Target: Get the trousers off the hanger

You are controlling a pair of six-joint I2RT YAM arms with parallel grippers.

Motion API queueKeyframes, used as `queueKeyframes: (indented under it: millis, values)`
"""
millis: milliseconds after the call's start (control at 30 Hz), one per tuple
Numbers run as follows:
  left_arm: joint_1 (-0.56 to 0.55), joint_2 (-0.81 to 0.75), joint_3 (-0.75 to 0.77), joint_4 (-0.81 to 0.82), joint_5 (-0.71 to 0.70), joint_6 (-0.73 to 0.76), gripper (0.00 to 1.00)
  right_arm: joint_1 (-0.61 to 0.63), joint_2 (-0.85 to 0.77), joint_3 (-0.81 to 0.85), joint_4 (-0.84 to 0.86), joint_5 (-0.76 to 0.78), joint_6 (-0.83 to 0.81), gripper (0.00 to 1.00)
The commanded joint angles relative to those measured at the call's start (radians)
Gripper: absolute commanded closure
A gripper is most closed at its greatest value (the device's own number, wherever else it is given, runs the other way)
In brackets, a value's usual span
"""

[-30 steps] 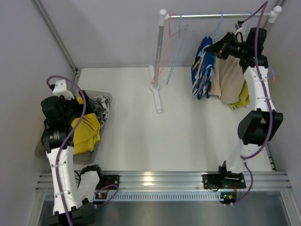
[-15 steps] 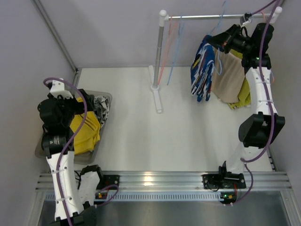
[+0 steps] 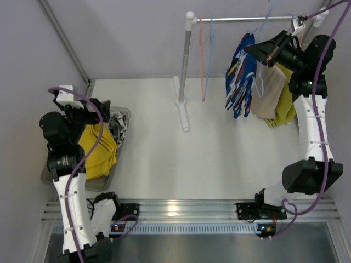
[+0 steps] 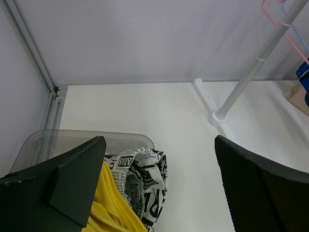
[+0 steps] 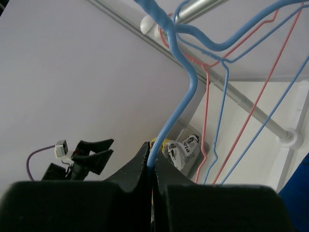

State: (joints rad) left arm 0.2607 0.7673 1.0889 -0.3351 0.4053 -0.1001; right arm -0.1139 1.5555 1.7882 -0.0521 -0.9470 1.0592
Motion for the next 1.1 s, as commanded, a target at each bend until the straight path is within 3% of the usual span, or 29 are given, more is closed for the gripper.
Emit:
queueKeyframes:
  millis: [0,167,233,333,367,533,667,767,867,1067]
  values:
    - [0.002,0.052,0.06,0.107,0.084,0.02,0.01,-0.013,-0.156,-0.054,0.201,0.014,-0.025,1.0]
    - [-0.018,0.102,0.095,0.174,0.135,0.048,0.01,-0.013,-0.294,-0.156,0.195,0.056,-0.019,1.0]
    - [-0.073,0.136,0.112,0.182,0.116,0.091,0.01,-0.013,-0.345,-0.194,0.193,0.068,-0.007,1.0]
    - [-0.239,0.148,0.108,0.226,-0.003,0.227,0.01,-0.013,-0.4,-0.219,0.182,0.085,0.004,1.0]
    - [-0.361,0.148,0.1,0.246,-0.049,0.261,0.01,-0.013,-0.413,-0.22,0.169,0.088,0.002,1.0]
    - [-0.7,0.15,0.003,0.448,-0.288,0.456,0.01,-0.013,-0.481,-0.214,0.115,0.126,0.007,1.0]
    - [-1.053,0.159,-0.093,0.579,-0.393,0.634,0.01,-0.013,-0.52,-0.205,0.08,0.151,0.007,1.0]
    - [-1.249,0.181,-0.182,0.7,-0.451,0.741,0.01,-0.013,-0.537,-0.182,0.054,0.171,-0.005,1.0]
    - [-1.365,0.249,-0.231,0.816,-0.485,0.751,0.01,-0.013,-0.548,-0.167,0.054,0.185,-0.001,1.0]
    - [-1.456,0.432,-0.248,1.004,-0.459,0.668,0.01,-0.013,-0.552,-0.136,0.001,0.194,0.008,1.0]
